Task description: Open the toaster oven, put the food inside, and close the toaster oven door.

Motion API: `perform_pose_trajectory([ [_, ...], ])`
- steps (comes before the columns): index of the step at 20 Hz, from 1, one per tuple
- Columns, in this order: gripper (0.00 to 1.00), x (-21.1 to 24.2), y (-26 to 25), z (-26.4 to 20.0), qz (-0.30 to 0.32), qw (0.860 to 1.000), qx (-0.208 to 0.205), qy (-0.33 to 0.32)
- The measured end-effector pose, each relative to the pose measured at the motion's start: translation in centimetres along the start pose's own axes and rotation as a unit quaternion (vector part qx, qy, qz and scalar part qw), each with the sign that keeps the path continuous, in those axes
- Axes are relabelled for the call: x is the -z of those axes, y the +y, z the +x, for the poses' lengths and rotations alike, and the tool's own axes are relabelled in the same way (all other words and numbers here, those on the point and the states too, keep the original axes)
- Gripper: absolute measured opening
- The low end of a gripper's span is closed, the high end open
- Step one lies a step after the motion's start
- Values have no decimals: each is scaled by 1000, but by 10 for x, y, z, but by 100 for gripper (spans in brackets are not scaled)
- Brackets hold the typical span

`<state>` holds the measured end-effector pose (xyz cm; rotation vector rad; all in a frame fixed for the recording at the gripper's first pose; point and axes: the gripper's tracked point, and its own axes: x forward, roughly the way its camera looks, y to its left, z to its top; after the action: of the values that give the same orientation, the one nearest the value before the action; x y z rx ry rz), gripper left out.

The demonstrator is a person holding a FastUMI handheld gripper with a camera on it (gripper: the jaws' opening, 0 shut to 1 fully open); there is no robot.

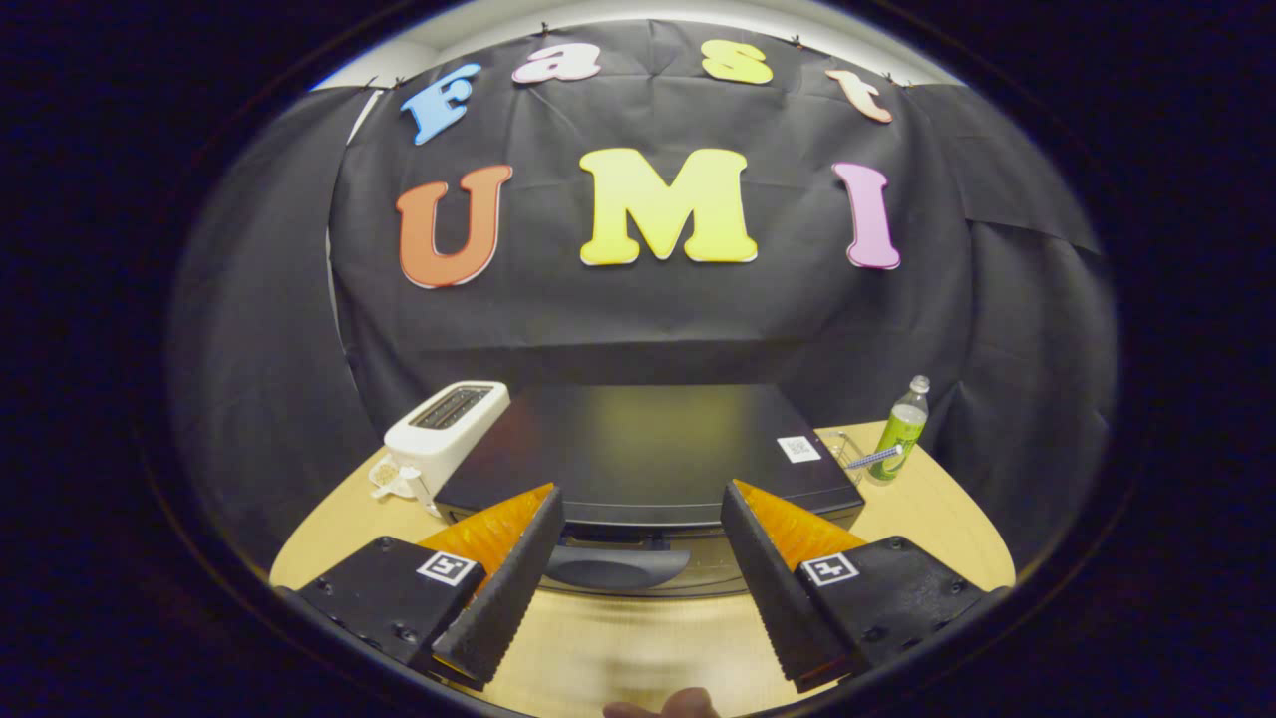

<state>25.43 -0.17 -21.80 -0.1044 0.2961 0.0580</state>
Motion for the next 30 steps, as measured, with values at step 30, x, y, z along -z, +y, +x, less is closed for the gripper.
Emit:
perform_pose_trajectory([
  [30, 100, 185, 9, -61, -18, 988, -20, 150],
])
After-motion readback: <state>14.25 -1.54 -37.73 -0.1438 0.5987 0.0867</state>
